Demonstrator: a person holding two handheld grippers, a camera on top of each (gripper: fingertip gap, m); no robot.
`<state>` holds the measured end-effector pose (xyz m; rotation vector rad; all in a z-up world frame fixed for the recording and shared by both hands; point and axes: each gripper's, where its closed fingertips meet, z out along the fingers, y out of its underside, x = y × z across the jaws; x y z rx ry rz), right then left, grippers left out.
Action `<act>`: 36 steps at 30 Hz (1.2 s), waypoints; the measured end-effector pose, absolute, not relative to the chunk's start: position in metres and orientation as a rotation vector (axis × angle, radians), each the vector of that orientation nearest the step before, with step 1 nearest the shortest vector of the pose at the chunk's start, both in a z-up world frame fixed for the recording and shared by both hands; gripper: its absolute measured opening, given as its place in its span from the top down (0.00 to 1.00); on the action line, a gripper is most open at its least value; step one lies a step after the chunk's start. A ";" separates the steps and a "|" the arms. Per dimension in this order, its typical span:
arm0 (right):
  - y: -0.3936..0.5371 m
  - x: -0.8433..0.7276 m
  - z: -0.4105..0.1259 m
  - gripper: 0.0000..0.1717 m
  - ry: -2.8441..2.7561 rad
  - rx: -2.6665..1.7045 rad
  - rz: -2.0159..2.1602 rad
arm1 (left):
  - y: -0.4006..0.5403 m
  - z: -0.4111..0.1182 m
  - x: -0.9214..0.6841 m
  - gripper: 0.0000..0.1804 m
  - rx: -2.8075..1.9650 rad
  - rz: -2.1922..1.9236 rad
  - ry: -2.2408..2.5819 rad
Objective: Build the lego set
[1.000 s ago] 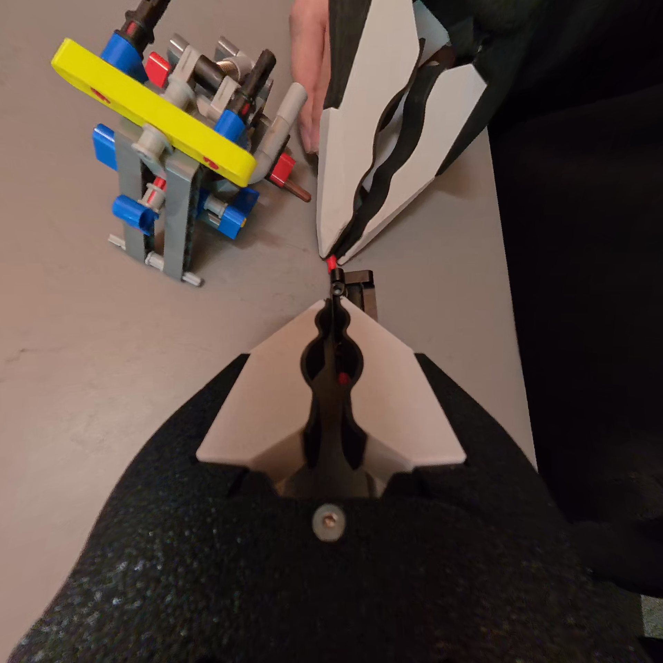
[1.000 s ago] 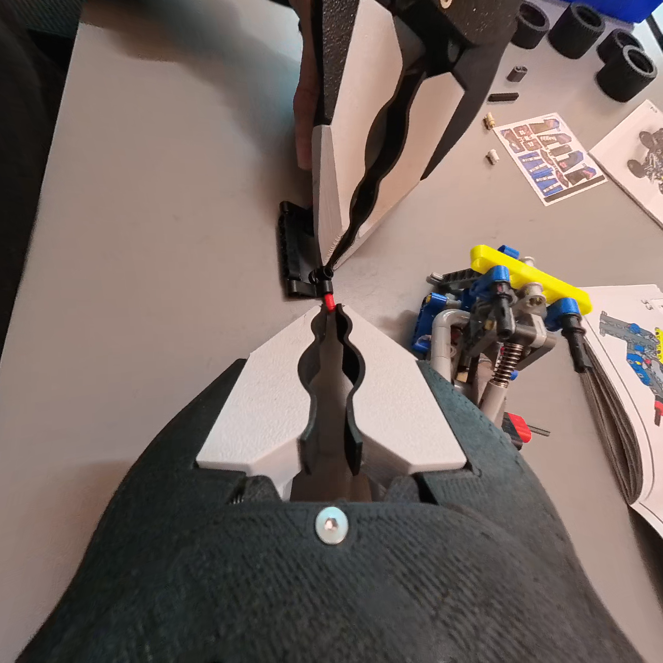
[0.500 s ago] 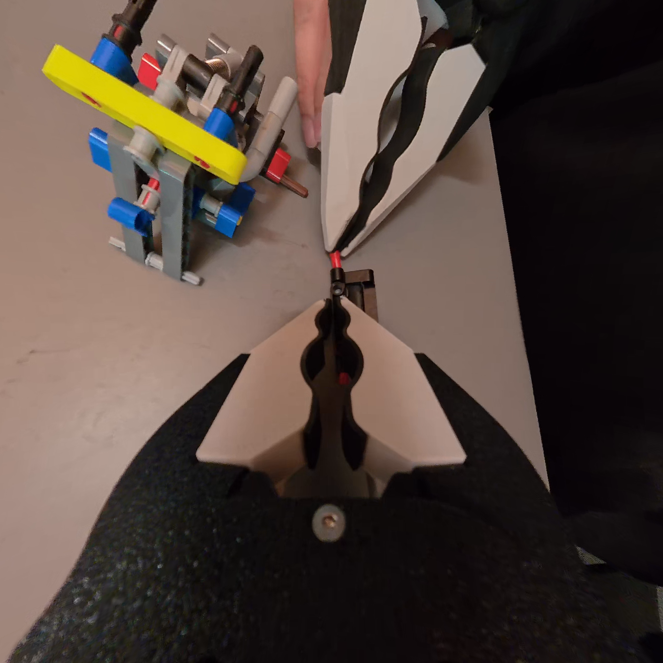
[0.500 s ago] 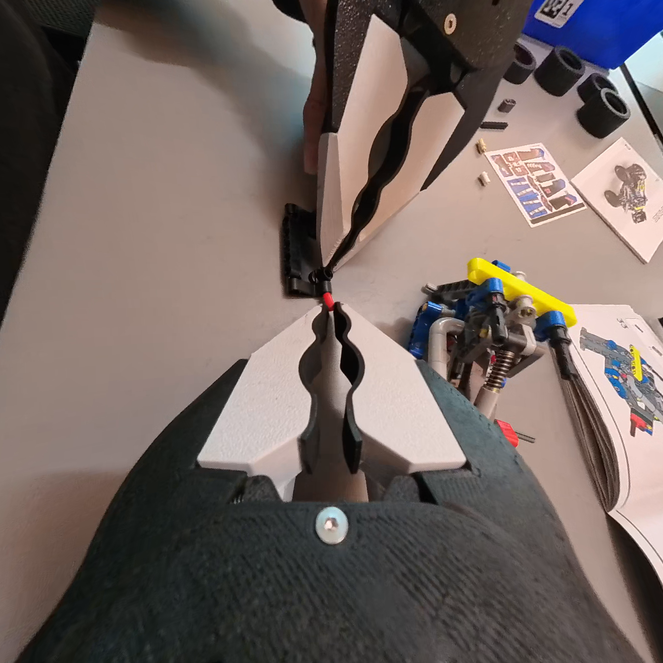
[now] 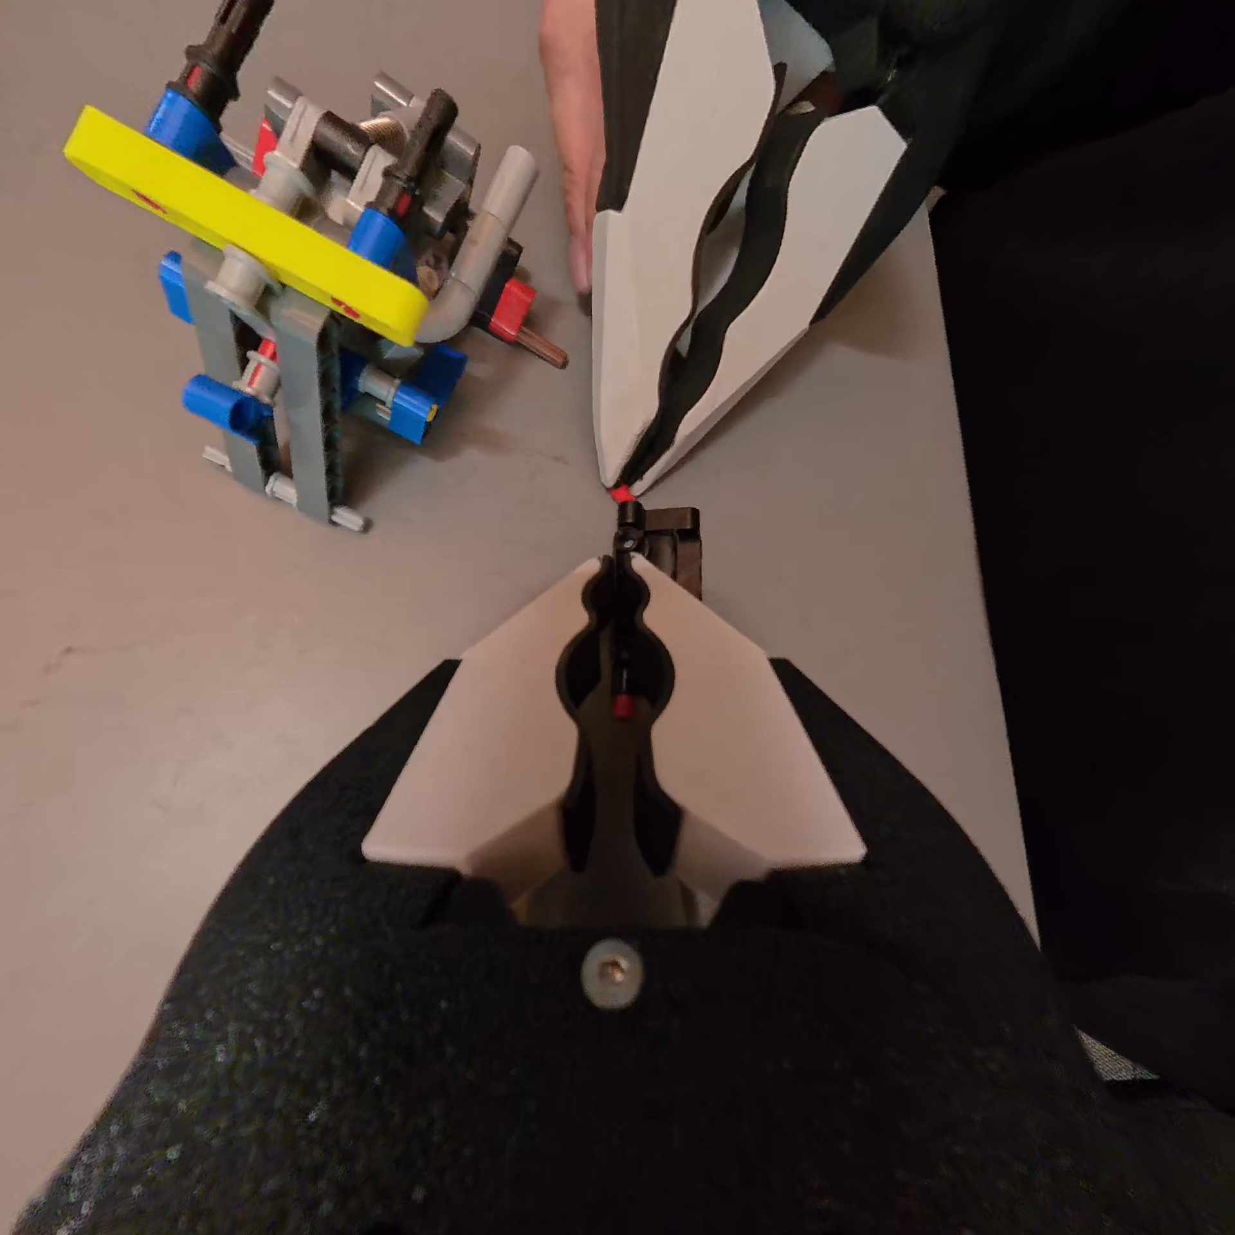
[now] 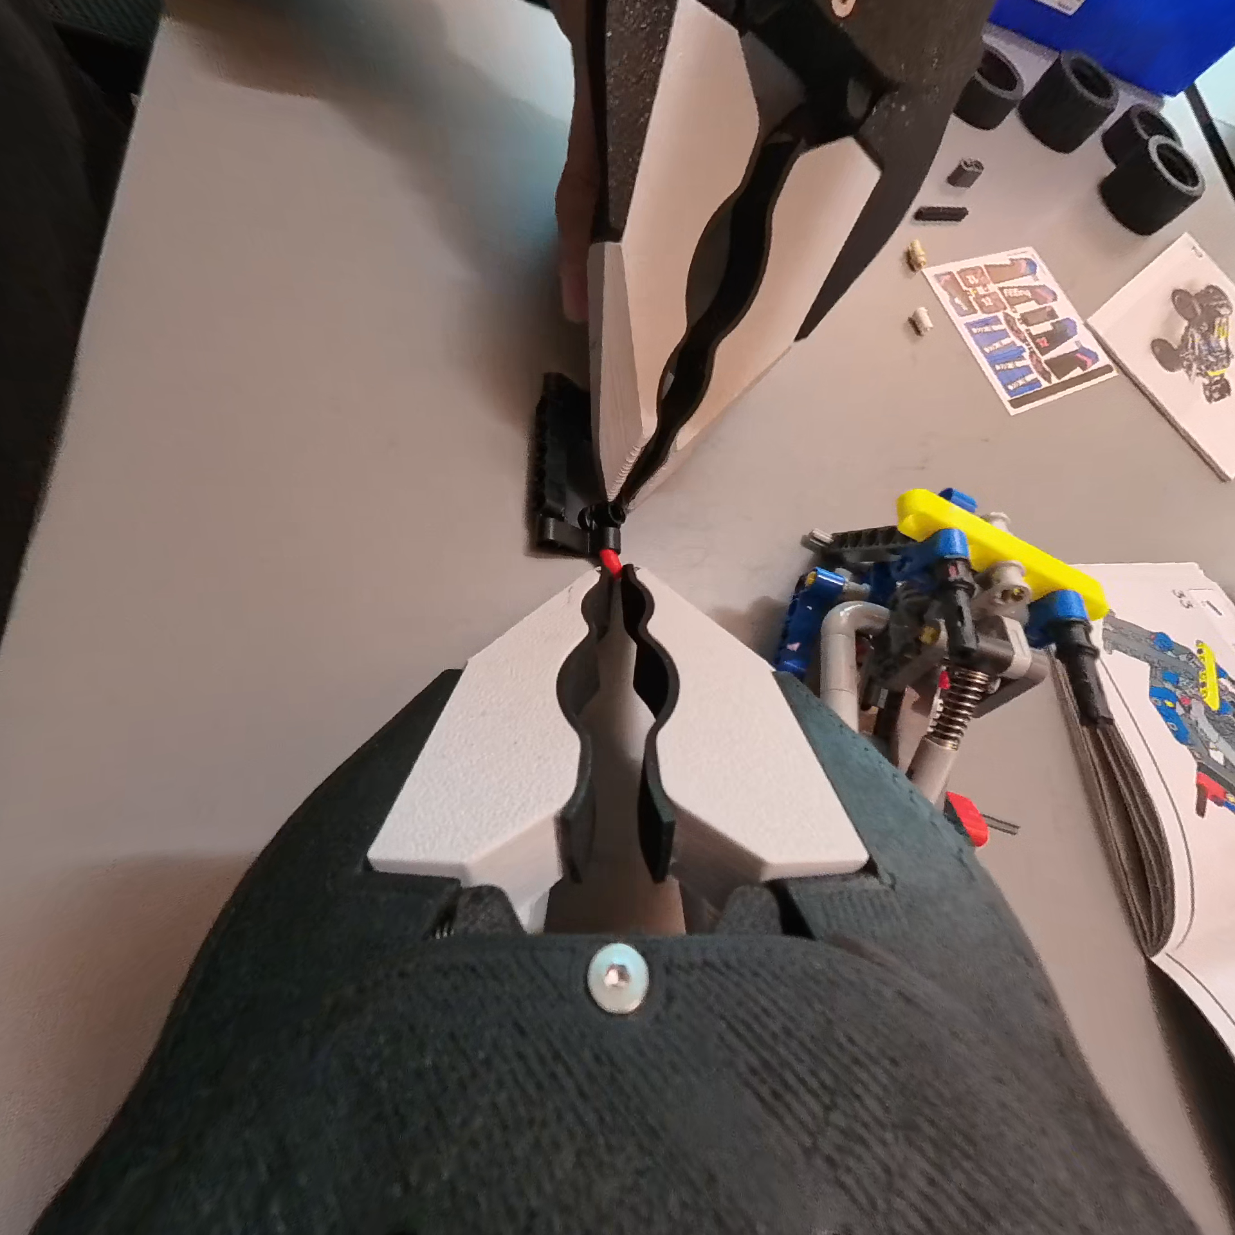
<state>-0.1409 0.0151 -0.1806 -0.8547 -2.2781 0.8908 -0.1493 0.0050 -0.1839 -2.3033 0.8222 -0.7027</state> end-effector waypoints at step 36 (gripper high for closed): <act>0.069 -0.113 -0.180 0.97 -2.094 -1.043 0.613 | 0.044 -0.170 -0.136 0.90 -2.338 -0.410 0.470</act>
